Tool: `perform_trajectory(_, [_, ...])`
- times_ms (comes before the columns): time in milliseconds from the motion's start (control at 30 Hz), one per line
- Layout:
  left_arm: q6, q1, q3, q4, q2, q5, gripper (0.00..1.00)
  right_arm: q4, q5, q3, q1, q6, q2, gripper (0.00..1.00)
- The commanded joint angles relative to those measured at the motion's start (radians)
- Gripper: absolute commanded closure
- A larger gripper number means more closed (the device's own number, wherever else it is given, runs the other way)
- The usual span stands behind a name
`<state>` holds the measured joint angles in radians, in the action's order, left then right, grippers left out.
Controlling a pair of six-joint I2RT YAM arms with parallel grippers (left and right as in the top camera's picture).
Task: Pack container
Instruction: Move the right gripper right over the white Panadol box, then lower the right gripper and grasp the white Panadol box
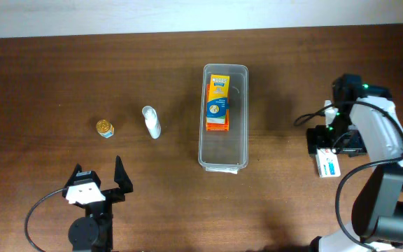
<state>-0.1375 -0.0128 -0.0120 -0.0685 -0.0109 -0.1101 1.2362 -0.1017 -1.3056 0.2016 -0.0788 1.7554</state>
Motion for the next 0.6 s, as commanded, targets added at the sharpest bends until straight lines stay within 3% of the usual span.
perform_trajectory(0, [0.016, -0.003, 0.003, -0.001, 0.006, -0.011, 0.01, -0.035, 0.041, 0.008, 0.039, -0.049, 0.003, 0.05])
perform_trajectory(567, [0.016, -0.003, 0.003, -0.001, 0.006, -0.011, 0.01, -0.233, 0.037, 0.174, 0.041, -0.056, 0.005, 0.05])
